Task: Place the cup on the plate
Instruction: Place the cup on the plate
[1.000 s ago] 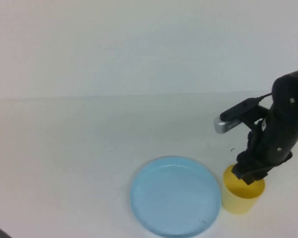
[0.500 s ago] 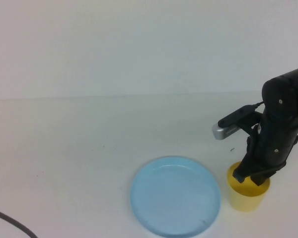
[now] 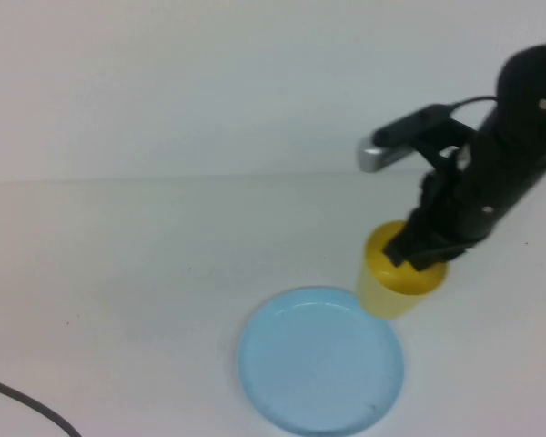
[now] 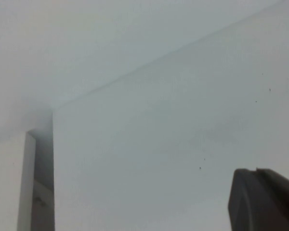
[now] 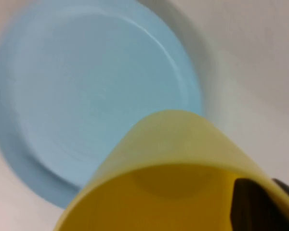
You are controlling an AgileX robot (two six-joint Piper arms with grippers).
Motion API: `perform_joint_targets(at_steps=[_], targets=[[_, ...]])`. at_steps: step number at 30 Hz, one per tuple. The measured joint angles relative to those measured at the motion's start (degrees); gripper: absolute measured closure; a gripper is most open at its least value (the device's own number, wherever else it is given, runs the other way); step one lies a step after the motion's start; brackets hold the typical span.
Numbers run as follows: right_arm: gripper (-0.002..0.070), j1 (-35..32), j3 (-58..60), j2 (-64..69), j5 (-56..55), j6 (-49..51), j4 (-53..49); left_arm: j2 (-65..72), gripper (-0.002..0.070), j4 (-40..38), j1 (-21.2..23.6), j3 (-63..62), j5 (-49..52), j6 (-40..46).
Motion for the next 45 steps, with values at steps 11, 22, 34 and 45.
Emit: perform_joint_targets(at_steps=[11, 22, 34, 45], targets=[[0.0644, 6.89, -15.41, 15.60, 3.86, 0.09, 2.47, 0.00, 0.0673, 1.04, 0.00, 0.00, -0.02, -0.29], [0.0644, 6.89, -17.33, 23.55, 5.34, 0.13, 2.50, 0.00, 0.0673, 2.26, 0.00, 0.00, -0.02, -1.32], [0.0640, 7.07, -17.42, 24.24, 6.47, 0.13, 2.73, 0.00, 0.0674, 2.26, 0.00, 0.00, -0.02, -1.92], [0.0276, 7.38, -17.42, 23.97, 6.47, 2.63, 3.11, 0.00, 0.0674, 2.38, 0.00, 0.00, -0.02, -2.41]])
